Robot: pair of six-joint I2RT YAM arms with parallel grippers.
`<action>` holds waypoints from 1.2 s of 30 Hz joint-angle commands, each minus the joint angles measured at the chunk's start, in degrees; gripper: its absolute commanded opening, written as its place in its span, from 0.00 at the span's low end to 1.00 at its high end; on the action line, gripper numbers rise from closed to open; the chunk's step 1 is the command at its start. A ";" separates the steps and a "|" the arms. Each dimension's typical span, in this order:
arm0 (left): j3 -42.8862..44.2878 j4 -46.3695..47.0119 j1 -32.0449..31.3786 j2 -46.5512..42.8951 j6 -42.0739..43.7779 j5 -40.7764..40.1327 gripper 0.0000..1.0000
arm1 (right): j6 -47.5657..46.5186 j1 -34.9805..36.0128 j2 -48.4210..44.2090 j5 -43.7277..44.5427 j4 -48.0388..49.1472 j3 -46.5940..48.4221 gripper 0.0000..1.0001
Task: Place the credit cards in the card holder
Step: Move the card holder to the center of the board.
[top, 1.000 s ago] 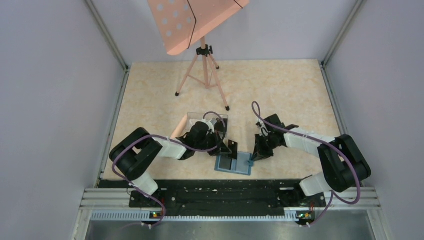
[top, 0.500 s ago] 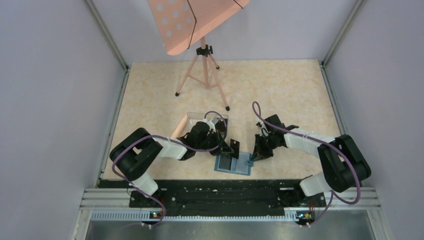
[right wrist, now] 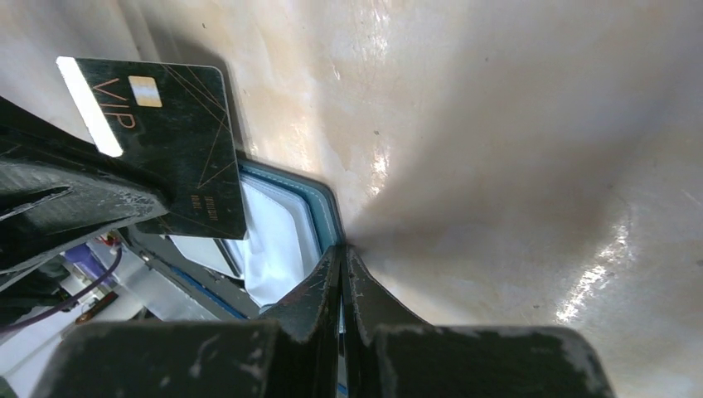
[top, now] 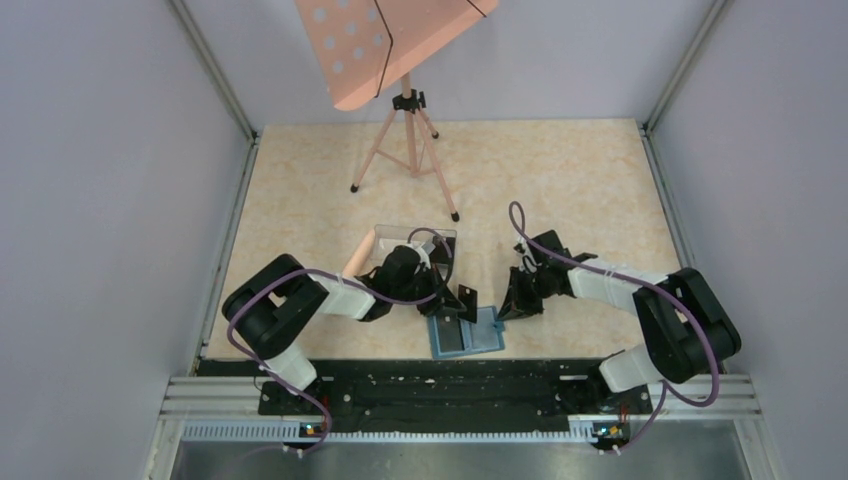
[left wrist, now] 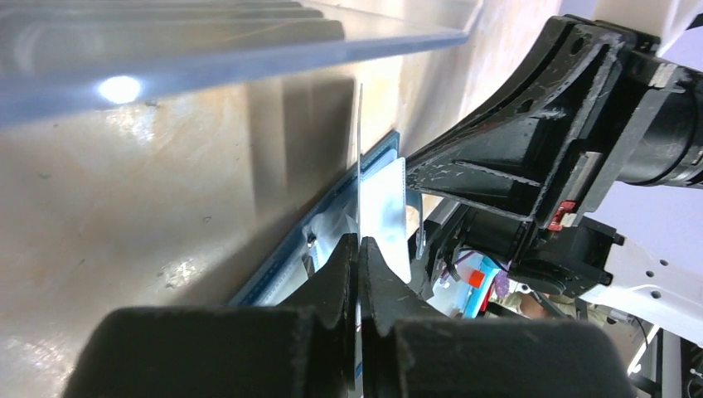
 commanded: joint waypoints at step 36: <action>22.23 -23.45 0.30 -0.12 17.58 -3.28 0.00 | -8.07 1.00 -13.53 12.21 -14.32 7.31 0.66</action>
